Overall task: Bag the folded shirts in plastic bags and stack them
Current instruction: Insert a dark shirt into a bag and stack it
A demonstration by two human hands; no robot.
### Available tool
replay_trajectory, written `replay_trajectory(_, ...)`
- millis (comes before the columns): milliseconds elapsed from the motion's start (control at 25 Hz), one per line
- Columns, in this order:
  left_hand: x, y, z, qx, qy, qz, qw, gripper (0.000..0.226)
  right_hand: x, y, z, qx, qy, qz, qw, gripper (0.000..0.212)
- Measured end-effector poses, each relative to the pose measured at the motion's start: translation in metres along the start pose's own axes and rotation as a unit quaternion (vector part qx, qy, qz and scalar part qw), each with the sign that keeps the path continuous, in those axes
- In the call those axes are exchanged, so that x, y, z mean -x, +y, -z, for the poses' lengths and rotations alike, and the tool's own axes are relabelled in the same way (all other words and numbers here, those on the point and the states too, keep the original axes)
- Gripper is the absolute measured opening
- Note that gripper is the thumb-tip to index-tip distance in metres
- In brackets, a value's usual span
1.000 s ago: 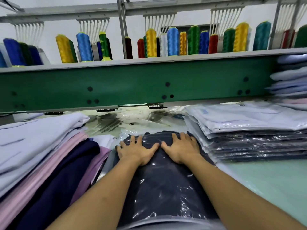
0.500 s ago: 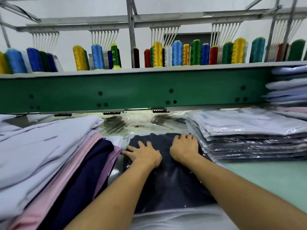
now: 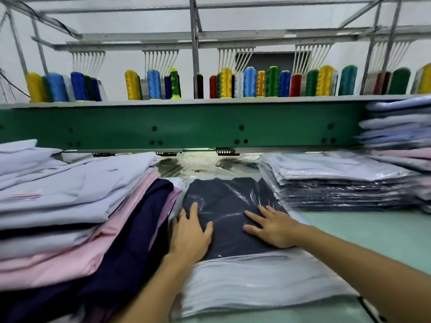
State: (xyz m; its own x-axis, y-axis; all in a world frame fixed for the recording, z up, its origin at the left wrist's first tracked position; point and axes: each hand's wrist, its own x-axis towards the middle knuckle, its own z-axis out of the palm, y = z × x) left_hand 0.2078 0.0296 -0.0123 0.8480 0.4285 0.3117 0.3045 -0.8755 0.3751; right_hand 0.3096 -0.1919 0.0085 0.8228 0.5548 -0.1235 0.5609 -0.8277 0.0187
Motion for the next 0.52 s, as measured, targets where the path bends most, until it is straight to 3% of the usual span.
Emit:
replay_trajectory(120, 0.011, -0.002, 0.013, 0.020, 0.027, -0.001, 0.999, 0.064, 0.015, 0.021, -0.008, -0.062, 0.027, -0.028, 0.997, 0.075)
replay_trajectory(240, 0.012, -0.005, 0.029, 0.189, 0.027, 0.015, 0.981, 0.066, 0.020, 0.027, -0.009, -0.069, 0.033, -0.049, 0.996, 0.077)
replay_trajectory(320, 0.009, -0.003, 0.043, 0.378, 0.015, 0.092, 0.921, 0.052, 0.022, 0.027, -0.008, -0.063, 0.044, -0.049, 0.996, 0.078)
replay_trajectory(400, 0.008, 0.001, 0.053, 0.538, -0.030, 0.165, 0.826, 0.021, 0.022, 0.027, -0.007, -0.072, 0.056, -0.055, 0.994, 0.079)
replay_trajectory(520, 0.010, 0.004, 0.061, 0.659, -0.136, 0.193, 0.714, 0.015, 0.024, 0.027, 0.004, -0.101, 0.084, -0.043, 0.990, 0.068)
